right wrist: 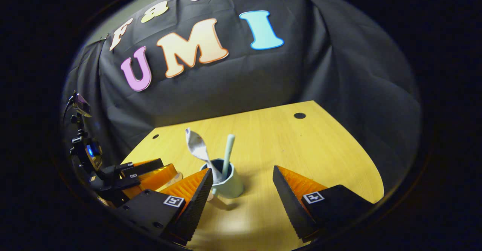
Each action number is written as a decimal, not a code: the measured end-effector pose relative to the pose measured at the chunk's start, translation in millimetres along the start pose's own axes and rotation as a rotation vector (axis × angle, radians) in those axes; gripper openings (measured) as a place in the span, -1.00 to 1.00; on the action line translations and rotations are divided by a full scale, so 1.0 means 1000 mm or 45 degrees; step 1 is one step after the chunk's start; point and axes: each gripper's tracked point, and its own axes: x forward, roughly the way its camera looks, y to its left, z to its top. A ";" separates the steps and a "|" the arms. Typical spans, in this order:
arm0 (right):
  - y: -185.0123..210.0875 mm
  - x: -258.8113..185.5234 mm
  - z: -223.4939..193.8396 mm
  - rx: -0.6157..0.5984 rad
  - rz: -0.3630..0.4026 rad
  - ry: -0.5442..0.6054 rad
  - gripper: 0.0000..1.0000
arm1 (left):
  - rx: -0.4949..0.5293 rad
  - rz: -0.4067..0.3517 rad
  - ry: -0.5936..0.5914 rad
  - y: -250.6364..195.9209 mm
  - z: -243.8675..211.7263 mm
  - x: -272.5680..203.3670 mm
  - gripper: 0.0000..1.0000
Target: Put the toothbrush and toothpaste on the desktop into the cup, then pick up the cup and place it on the coaster on the desktop.
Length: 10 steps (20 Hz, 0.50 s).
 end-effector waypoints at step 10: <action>0.040 0.028 -0.050 -0.033 0.013 0.448 0.87 | -0.033 0.244 0.120 0.106 -0.027 -0.058 0.89</action>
